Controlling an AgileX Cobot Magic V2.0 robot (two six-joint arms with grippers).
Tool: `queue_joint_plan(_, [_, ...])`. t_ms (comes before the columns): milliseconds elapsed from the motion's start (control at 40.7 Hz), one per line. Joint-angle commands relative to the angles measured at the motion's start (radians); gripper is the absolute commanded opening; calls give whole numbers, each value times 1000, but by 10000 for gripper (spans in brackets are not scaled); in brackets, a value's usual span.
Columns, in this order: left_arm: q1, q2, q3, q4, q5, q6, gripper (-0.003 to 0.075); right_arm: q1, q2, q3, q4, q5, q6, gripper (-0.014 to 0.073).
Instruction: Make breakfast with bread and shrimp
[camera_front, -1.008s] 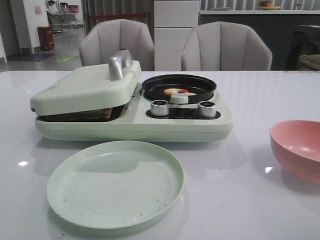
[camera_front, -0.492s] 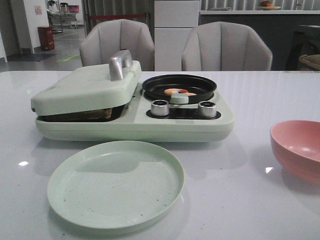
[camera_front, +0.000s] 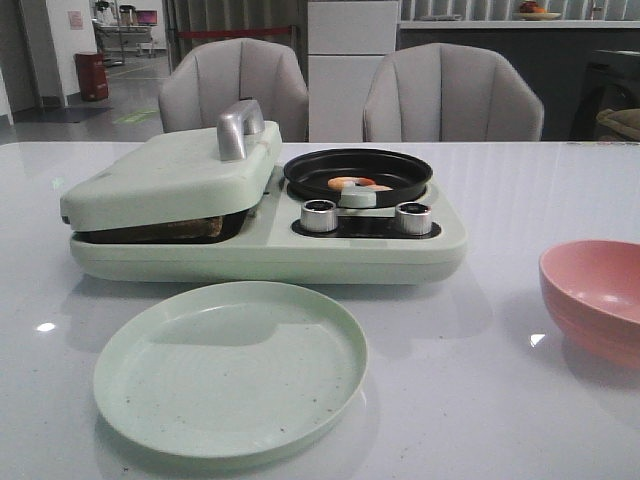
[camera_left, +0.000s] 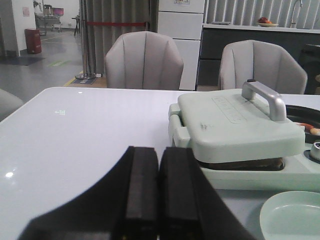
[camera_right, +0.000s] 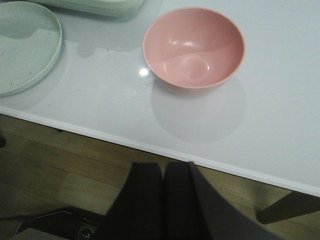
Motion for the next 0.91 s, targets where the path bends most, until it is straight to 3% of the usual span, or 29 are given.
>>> queue_joint_plan(0, [-8, -20, 28, 1, -88, -9, 101, -1, 9, -26, -9, -70, -5, 37])
queue_joint_plan(713, [-8, -20, 28, 1, -88, -9, 101, -1, 9, -25, -9, -70, -7, 37])
queue_joint_plan(787, [-8, -20, 28, 1, -88, -9, 101, -20, -10, -7, -36, -132, -6, 37])
queue_joint_plan(885, [-8, -20, 28, 1, -88, -9, 101, -89, -78, 60, -43, -333, -6, 37])
